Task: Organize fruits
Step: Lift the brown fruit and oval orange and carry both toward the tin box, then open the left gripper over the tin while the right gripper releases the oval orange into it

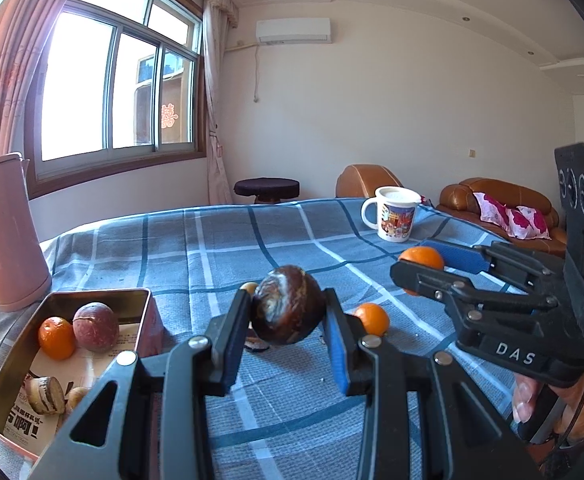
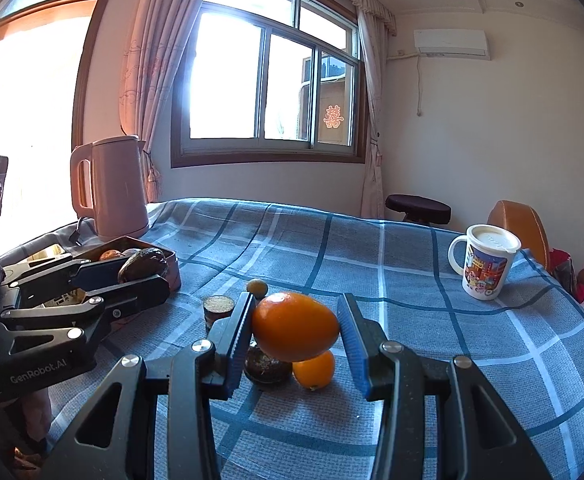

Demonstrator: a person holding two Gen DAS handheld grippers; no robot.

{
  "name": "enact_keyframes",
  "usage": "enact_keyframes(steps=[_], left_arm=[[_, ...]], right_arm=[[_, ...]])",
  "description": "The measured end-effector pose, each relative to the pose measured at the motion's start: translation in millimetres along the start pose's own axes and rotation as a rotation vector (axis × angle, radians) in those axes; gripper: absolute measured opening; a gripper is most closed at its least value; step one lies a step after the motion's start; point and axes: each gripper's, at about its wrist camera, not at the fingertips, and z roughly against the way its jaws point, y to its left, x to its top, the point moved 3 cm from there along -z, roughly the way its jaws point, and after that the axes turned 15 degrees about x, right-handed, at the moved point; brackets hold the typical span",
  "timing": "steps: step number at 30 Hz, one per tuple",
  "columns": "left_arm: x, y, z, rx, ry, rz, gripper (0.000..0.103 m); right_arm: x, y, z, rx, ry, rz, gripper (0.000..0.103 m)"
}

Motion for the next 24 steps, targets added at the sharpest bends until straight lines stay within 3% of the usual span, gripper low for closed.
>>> enact_keyframes(steps=[24], left_arm=[[-7, 83, -4, 0.165, 0.049, 0.064, 0.038]], right_arm=[[30, 72, -52, 0.173, 0.045, 0.085, 0.045]])
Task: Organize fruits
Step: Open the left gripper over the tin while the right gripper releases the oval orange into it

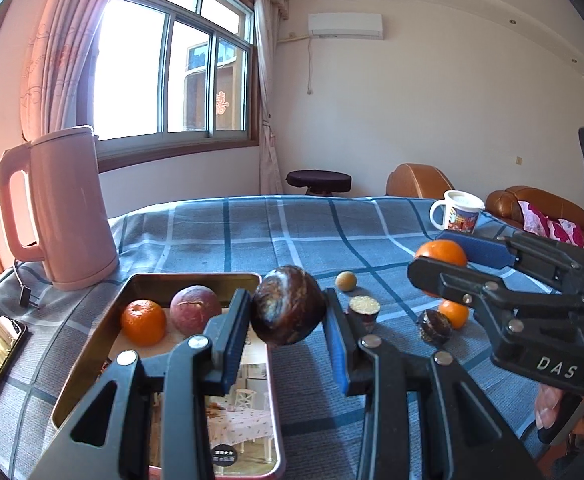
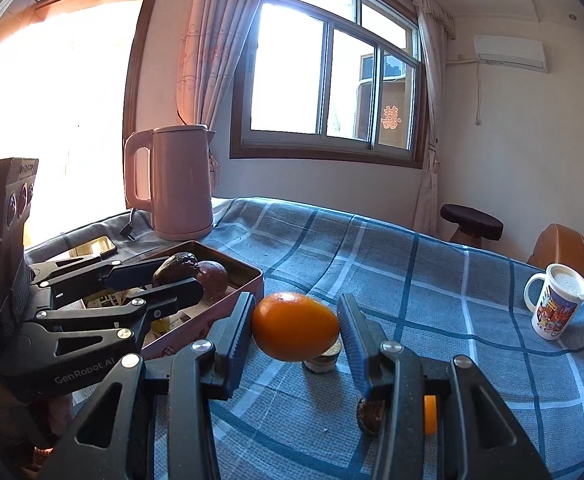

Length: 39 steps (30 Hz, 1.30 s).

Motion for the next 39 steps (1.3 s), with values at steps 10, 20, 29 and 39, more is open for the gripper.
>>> enact_keyframes(steps=[10, 20, 29, 39], left_arm=[[-2, 25, -5, 0.058, 0.015, 0.015, 0.038], [-4, 50, -11, 0.103, 0.035, 0.036, 0.038], [-7, 73, -18, 0.146, 0.06, 0.061, 0.038], [-13, 91, -26, 0.173, 0.097, 0.079, 0.038]], right_arm=[[16, 17, -25, 0.059, 0.014, 0.02, 0.045], [23, 34, -48, 0.101, 0.043, 0.04, 0.045], [25, 44, -74, 0.142, 0.077, 0.037, 0.045], [19, 54, -95, 0.178, 0.121, 0.021, 0.045]])
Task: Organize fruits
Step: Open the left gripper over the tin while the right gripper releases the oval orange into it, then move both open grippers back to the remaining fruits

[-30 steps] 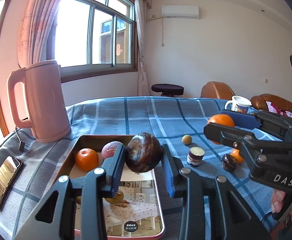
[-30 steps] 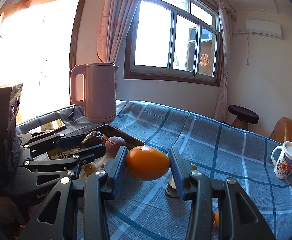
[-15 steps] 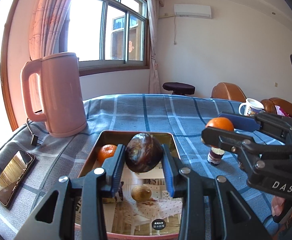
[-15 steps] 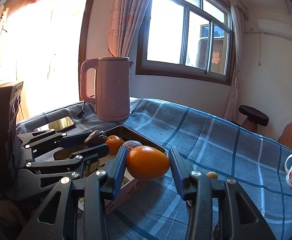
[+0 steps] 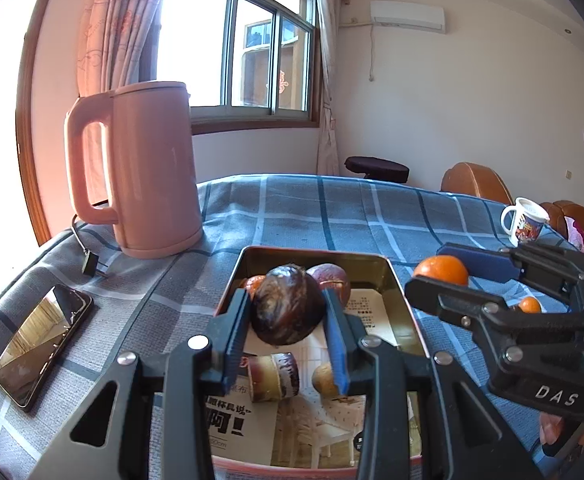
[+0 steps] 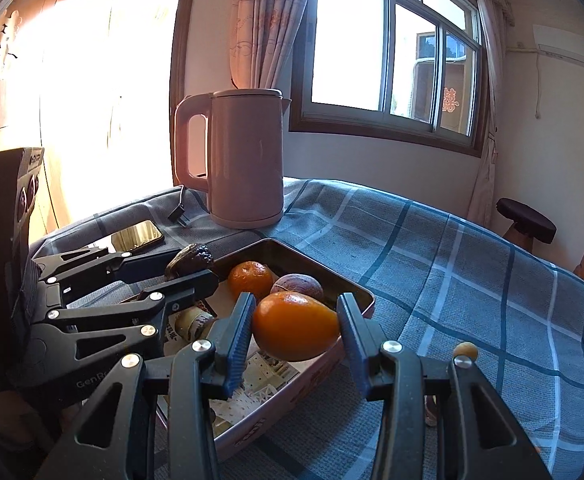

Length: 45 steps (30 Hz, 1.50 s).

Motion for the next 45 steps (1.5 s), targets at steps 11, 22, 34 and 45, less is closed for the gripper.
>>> enact_keyframes(steps=[11, 22, 34, 45], left_arm=[[-2, 6, -7, 0.006, 0.028, 0.001, 0.038], [-5, 6, -18, 0.01, 0.095, -0.016, 0.038], [-8, 8, -25, 0.014, 0.133, -0.022, 0.038], [-6, 12, -17, 0.005, 0.109, 0.016, 0.074]], right_arm=[[-5, 5, -18, 0.024, 0.03, -0.016, 0.045], [-10, 6, -37, 0.046, 0.081, -0.029, 0.045], [-19, 2, -51, 0.079, 0.144, -0.06, 0.045], [-19, -8, -31, 0.046, 0.098, -0.106, 0.056]])
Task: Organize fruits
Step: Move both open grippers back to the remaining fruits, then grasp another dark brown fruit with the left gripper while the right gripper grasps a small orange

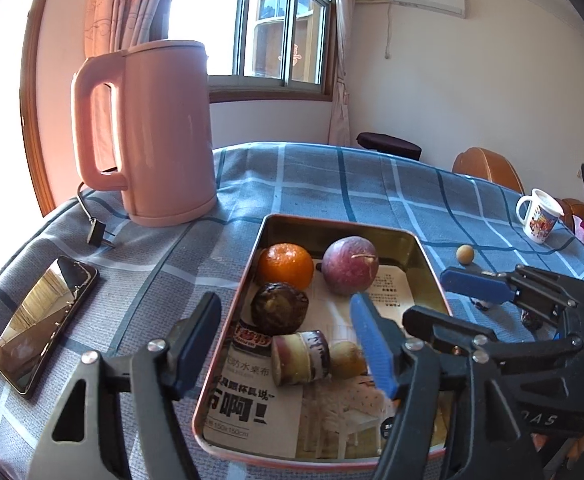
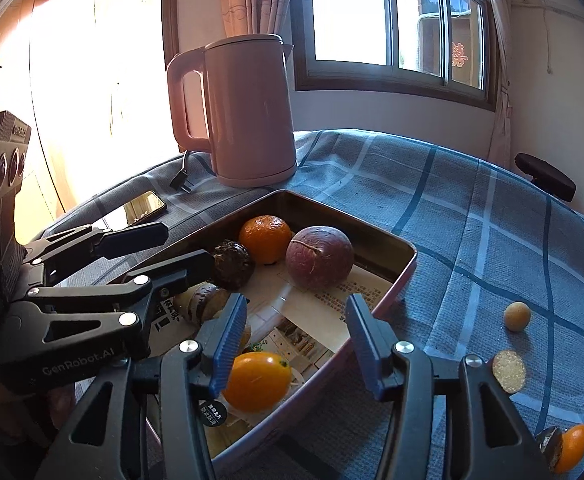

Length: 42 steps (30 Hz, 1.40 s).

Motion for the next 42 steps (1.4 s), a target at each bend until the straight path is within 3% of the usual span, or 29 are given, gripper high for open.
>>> enact_keyframes(steps=[2, 7, 12, 17, 22, 28, 36, 38, 39, 40, 42], left_arm=[[1, -4, 5, -0.029, -0.013, 0.004, 0.08], [4, -29, 25, -0.081, -0.056, -0.021, 0.084], [4, -69, 41, -0.134, -0.087, -0.064, 0.088], [2, -119, 46, -0.192, -0.081, -0.149, 0.09], [-3, -167, 48, -0.274, -0.041, -0.206, 0.09], [-15, -224, 41, -0.316, 0.008, -0.331, 0.09], [-26, -270, 25, -0.383, 0.113, -0.423, 0.089], [-27, -277, 20, -0.389, 0.131, -0.437, 0.086], [-27, -280, 17, -0.402, 0.146, -0.445, 0.079], [-28, -282, 14, -0.424, 0.17, -0.45, 0.064], [-31, -283, 9, -0.459, 0.212, -0.443, 0.043]], right_arm=[[-2, -2, 13, -0.024, -0.018, 0.006, 0.063], [-15, -26, 55, -0.095, -0.053, -0.033, 0.065], [-40, -75, 107, -0.277, -0.071, -0.111, 0.065], [-62, -122, 152, -0.39, -0.12, -0.248, 0.066], [-75, -142, 169, -0.42, -0.139, -0.317, 0.067], [-86, -155, 175, -0.447, -0.157, -0.369, 0.067], [-92, -164, 187, -0.448, -0.198, -0.422, 0.067], [-92, -164, 186, -0.443, -0.195, -0.421, 0.068], [-92, -165, 186, -0.439, -0.194, -0.421, 0.068], [-92, -165, 185, -0.434, -0.195, -0.423, 0.068], [-93, -167, 186, -0.422, -0.198, -0.432, 0.069]])
